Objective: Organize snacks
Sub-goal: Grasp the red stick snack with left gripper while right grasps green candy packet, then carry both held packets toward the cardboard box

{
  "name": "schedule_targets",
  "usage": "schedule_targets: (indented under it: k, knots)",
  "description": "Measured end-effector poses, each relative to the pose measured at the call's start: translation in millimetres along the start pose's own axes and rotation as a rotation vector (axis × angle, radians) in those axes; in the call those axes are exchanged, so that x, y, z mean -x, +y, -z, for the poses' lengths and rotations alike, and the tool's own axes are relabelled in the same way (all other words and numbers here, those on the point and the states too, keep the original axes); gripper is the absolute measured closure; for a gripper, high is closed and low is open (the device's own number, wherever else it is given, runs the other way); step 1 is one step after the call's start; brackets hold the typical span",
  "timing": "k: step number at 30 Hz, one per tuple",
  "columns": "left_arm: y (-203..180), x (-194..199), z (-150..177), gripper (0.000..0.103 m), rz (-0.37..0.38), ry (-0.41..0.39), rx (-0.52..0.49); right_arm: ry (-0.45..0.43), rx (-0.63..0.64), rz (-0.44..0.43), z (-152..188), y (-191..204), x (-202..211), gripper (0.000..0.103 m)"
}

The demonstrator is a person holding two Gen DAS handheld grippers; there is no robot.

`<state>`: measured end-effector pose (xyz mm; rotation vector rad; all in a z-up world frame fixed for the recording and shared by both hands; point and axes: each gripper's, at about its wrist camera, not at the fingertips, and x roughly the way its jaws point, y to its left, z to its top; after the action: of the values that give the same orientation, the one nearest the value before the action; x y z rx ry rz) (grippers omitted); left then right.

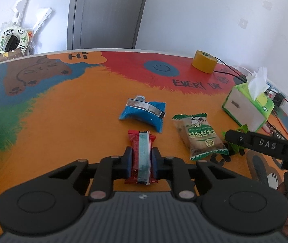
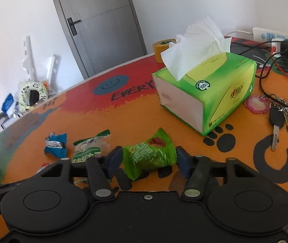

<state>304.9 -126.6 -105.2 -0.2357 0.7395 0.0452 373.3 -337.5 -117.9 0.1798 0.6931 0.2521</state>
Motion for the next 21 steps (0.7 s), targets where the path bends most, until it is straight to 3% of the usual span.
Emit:
schedule_targets:
  k: [2, 3, 11, 21]
  knots:
    - [4, 4, 0, 0.085, 0.011, 0.000, 0.012, 0.000, 0.002, -0.002, 3, 0, 3, 0.069]
    - [5, 7, 0, 0.085, 0.017, -0.002, 0.016, 0.009, -0.002, -0.002, 4, 0, 5, 0.070]
    - [15, 40, -3, 0.085, 0.021, -0.048, 0.013, -0.004, -0.070, -0.029, 22, 1, 32, 0.071]
    - [29, 80, -2, 0.085, 0.016, -0.102, 0.031, -0.052, -0.063, -0.069, 27, 20, 70, 0.071]
